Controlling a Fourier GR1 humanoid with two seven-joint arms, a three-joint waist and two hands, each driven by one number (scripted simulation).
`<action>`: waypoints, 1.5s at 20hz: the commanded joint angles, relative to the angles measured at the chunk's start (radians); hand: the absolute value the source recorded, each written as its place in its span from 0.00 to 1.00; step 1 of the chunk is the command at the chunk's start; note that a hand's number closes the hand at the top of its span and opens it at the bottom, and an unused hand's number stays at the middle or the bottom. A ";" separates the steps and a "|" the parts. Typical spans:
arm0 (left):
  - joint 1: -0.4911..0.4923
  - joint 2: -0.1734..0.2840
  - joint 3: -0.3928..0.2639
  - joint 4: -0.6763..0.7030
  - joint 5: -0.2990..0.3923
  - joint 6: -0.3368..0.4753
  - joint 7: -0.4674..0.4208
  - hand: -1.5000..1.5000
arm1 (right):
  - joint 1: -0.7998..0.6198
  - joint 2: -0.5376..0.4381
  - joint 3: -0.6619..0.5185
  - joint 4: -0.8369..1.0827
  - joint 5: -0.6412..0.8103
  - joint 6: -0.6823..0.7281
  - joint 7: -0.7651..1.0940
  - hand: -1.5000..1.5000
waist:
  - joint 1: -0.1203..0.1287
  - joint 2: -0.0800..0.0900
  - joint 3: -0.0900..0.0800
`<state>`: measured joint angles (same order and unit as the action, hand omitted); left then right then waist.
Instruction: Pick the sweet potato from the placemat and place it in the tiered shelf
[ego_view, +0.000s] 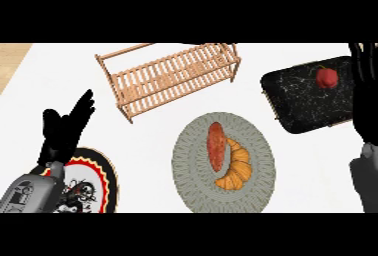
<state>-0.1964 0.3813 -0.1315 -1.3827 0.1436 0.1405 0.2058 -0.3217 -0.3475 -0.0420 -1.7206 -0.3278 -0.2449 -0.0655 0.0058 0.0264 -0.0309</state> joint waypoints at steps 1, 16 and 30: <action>0.027 -0.030 0.013 0.002 -0.002 0.013 -0.056 0.50 | -0.030 0.026 0.109 0.079 0.066 0.033 0.002 1.00 | 0.012 -0.023 0.030; 0.098 -0.097 0.073 -0.214 -0.006 0.132 -0.109 0.50 | -0.185 0.086 0.293 0.340 -0.012 0.403 0.101 0.00 | 0.001 -0.028 0.031; 0.150 -0.110 0.053 -0.254 -0.031 0.143 -0.112 0.50 | -0.493 -0.138 0.654 0.103 0.369 0.596 0.664 0.00 | 0.003 -0.038 0.027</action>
<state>-0.0733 0.2801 -0.0756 -1.6361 0.1192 0.2799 0.1119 -0.7345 -0.4688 0.5268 -1.5696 -0.0545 0.3190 0.4427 0.0088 -0.0108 -0.0032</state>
